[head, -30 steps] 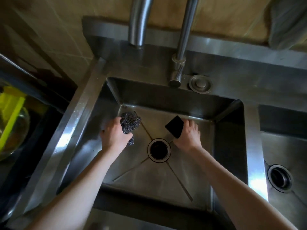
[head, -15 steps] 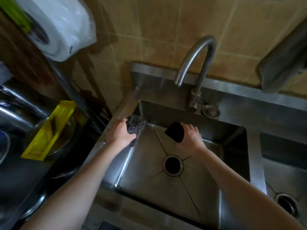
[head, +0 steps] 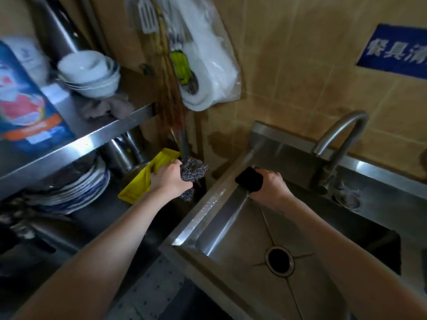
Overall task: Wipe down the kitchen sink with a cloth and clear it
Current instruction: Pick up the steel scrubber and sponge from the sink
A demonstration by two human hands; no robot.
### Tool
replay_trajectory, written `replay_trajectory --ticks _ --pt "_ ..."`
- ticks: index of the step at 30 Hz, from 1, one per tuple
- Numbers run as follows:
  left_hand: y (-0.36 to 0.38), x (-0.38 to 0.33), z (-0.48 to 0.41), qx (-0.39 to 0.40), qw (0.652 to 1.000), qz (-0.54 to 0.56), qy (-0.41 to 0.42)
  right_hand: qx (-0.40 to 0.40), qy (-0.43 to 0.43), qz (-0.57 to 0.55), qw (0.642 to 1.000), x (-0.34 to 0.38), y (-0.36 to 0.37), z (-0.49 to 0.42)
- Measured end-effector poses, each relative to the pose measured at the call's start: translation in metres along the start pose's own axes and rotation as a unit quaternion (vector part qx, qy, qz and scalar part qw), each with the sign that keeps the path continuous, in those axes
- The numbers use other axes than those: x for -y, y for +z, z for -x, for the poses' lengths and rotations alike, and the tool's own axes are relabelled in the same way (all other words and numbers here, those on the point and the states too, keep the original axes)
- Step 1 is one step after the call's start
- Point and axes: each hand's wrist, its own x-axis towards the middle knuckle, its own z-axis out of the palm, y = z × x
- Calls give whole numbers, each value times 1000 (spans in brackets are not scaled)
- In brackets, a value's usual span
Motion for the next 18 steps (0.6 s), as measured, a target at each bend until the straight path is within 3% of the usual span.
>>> replay_trajectory --ticks 6,11,18 --pt "-66 64 17 -53 997 -12 -47 28 -82 42 995 78 -7 -18" --pt "-115 113 40 -96 989 -36 -104 60 -88 22 994 142 -4 -27" --pt "-177 184 82 -110 977 -22 -181 98 -167 3 981 236 14 -35"
